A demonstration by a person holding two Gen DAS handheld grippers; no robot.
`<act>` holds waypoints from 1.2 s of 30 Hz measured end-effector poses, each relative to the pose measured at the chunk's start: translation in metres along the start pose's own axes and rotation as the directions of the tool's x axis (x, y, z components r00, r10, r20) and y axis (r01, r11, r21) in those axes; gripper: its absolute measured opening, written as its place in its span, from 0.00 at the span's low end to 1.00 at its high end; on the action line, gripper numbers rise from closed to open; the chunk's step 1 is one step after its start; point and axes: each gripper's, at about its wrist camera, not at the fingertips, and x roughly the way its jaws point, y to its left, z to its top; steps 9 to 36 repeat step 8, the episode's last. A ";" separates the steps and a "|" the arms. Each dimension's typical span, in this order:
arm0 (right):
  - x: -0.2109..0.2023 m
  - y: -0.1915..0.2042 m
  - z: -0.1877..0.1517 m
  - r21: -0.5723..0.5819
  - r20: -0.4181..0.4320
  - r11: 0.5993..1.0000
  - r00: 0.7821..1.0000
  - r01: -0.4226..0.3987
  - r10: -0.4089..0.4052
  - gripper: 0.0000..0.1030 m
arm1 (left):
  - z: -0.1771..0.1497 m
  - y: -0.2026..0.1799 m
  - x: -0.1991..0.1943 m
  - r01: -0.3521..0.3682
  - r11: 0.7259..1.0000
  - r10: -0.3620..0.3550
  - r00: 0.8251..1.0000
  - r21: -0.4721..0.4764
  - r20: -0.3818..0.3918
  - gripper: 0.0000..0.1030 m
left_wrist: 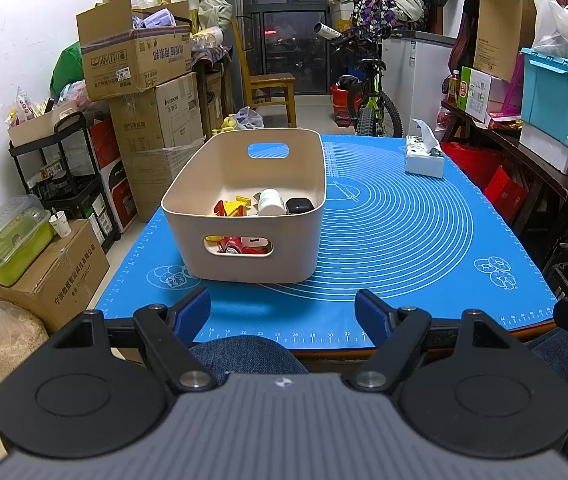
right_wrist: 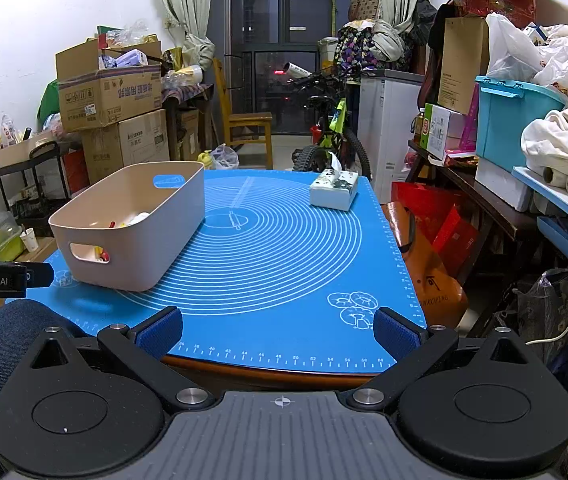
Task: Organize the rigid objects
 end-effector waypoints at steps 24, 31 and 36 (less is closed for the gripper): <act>0.000 0.000 0.000 0.000 0.000 1.000 1.000 0.000 0.000 0.98 | 0.000 0.000 0.000 0.001 1.000 -0.001 1.000 0.000 -0.001 0.77; 0.000 0.000 0.000 0.000 0.000 1.000 1.000 0.000 0.000 0.98 | 0.000 0.000 0.000 0.001 1.000 -0.001 1.000 0.000 -0.001 0.77; 0.000 0.000 0.000 0.000 0.000 1.000 1.000 0.000 0.000 0.98 | 0.000 0.000 0.000 0.001 1.000 -0.001 1.000 0.000 -0.001 0.77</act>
